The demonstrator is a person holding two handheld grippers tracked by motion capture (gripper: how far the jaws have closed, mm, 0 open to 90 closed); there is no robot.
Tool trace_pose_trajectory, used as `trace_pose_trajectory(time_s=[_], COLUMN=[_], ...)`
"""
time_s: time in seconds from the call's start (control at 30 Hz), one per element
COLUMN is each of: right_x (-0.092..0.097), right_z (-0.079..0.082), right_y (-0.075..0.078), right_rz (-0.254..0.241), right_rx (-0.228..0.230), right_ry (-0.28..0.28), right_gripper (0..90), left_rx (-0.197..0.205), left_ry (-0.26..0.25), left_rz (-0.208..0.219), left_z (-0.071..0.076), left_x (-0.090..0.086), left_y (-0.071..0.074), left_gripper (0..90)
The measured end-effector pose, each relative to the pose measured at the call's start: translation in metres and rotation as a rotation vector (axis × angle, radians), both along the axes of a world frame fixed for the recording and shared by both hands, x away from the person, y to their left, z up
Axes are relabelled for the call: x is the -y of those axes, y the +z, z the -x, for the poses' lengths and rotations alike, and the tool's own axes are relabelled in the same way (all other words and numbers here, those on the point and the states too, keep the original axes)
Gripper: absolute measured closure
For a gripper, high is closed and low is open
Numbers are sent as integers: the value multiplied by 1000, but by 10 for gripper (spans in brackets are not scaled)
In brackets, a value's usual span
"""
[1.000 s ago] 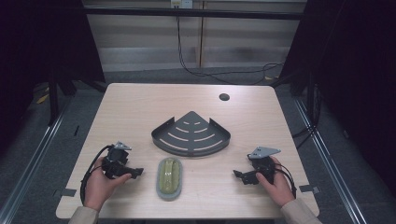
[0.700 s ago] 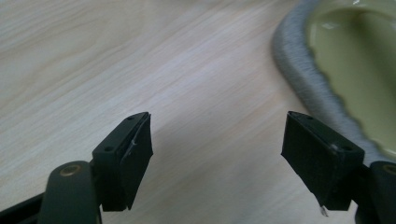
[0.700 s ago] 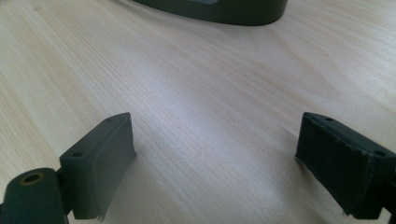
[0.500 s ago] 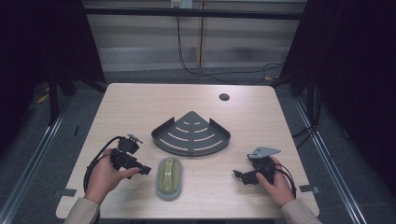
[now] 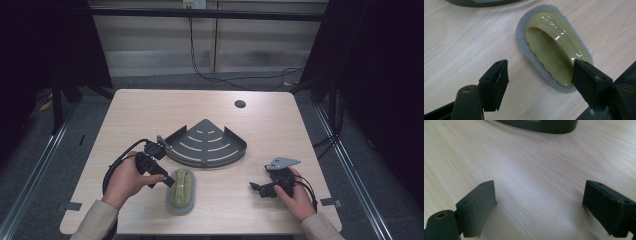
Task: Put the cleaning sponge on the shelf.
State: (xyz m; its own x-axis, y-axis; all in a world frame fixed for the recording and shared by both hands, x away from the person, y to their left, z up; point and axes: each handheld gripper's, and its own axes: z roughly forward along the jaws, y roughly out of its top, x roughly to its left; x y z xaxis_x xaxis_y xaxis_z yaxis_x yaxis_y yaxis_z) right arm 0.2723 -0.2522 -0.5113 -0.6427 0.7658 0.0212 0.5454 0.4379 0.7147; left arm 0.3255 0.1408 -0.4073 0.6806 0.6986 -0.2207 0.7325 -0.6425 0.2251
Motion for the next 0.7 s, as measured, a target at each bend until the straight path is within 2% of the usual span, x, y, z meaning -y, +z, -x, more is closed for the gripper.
trace_pose_trajectory(time_s=[0.23, 0.27, 0.5, 0.7], right_x=[0, 0, 0, 0], right_z=[0, 0, 0, 0], right_y=[0, 0, 0, 0], right_rz=[0, -1, -2, -3], right_rx=[0, 0, 0, 0], right_ry=[0, 0, 1, 2], right_gripper=[106, 106, 106, 106], left_rx=[-36, -55, -96, -113], left_ry=[-6, -4, 13, 29], left_rz=[-7, -16, -26, -30], left_z=[-2, -2, -5, -5], left_x=[14, 18, 26, 34], left_y=[5, 4, -2, -8], left_gripper=[305, 311, 342, 362])
